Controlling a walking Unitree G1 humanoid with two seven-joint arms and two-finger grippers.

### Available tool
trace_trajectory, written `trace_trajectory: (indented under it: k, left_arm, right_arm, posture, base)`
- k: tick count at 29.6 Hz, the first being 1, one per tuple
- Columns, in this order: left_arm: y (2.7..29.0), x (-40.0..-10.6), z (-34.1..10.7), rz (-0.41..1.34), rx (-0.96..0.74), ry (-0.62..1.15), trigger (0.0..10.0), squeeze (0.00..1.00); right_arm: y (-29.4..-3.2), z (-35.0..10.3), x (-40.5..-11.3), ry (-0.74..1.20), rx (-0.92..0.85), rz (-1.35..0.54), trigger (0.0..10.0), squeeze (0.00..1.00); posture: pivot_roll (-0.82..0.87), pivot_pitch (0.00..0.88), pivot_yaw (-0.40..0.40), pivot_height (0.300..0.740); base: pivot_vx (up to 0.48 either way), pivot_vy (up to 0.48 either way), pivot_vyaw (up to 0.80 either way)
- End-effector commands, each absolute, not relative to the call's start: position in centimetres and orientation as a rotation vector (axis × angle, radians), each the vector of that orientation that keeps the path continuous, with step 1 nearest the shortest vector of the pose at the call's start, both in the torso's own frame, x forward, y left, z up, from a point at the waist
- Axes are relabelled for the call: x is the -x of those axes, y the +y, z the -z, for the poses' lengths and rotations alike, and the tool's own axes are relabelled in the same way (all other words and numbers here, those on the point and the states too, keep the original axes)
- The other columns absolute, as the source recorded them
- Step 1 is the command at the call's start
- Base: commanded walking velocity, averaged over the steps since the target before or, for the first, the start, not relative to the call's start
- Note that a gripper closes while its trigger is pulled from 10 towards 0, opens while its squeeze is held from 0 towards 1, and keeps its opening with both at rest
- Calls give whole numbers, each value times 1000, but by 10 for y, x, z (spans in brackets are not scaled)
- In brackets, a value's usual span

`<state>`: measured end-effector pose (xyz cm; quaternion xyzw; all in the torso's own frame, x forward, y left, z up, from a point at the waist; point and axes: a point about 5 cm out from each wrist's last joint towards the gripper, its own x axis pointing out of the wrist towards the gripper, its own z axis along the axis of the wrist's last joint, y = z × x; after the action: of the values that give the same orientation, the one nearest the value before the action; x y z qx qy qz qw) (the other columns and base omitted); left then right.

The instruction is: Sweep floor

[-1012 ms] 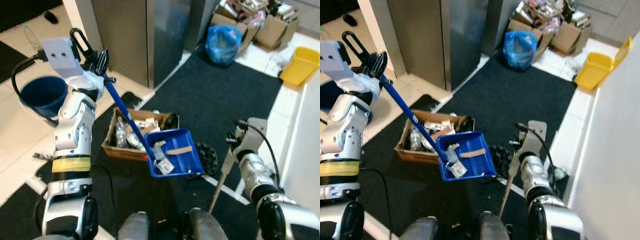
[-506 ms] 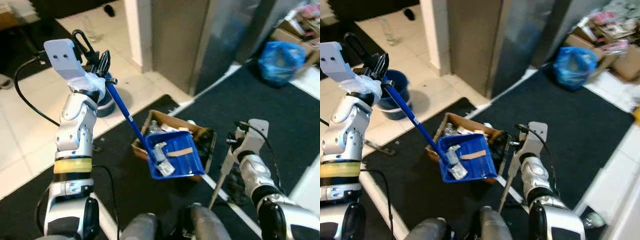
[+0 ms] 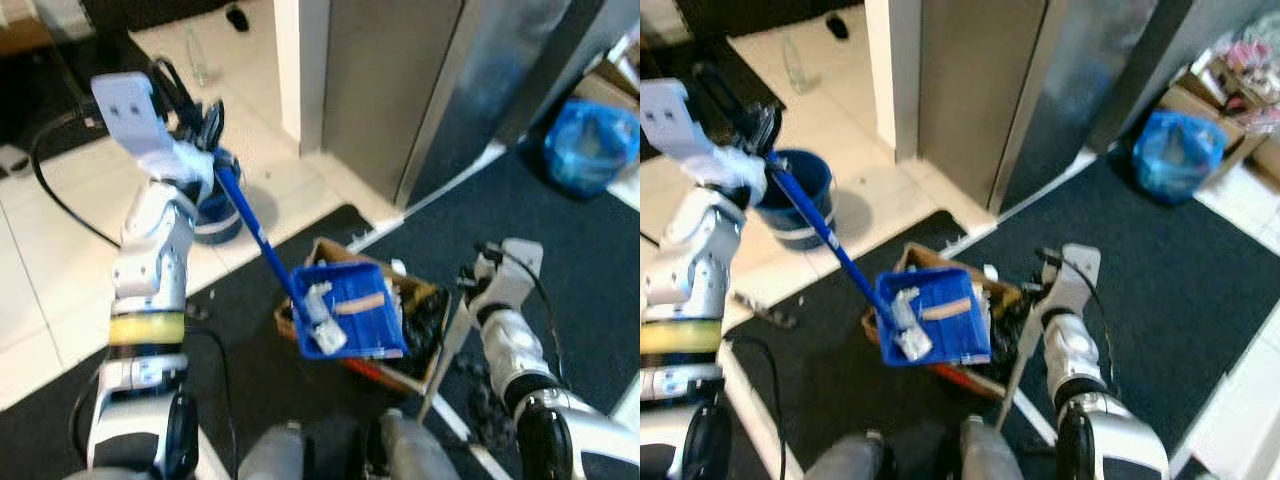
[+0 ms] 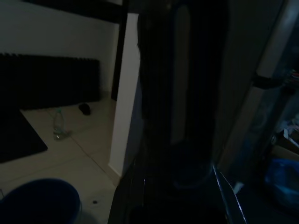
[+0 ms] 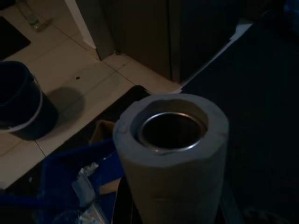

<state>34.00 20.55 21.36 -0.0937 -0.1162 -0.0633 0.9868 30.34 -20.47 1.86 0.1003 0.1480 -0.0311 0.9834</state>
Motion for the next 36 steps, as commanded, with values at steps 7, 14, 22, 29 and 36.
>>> trace_trajectory:
  k: [7,14,22,29,36]
  left_arm:
    - [197,-341,-224,168,196,-274,10000,0]
    - [195,-341,-226,180,191,-279,10000,0]
    - [194,-341,-227,188,178,-284,10000,0]
    - [193,-338,-226,218,144,-268,10000,0]
    - [195,-338,-229,218,164,-282,10000,0]
  right_arm:
    - [-210,-18,-303,315,-221,96,10000,0]
    - [-210,-18,-303,305,-226,103,10000,0]
    - [-210,-19,-304,303,-233,104,10000,0]
    - [-209,-16,-301,305,-247,109,10000,0]
    - [-208,-17,-301,299,-250,105,10000,0]
  posture:
    - [154,34,-15,740]
    - [156,27,-18,740]
    - [156,32,-13,740]
    - [156,39,-7,740]
    - [159,38,-7,740]
  base:
    - [0,0,-800]
    - [0,0,-571]
    - [0,0,0]
    - [0,-264,0]
    - [0,-232,0]
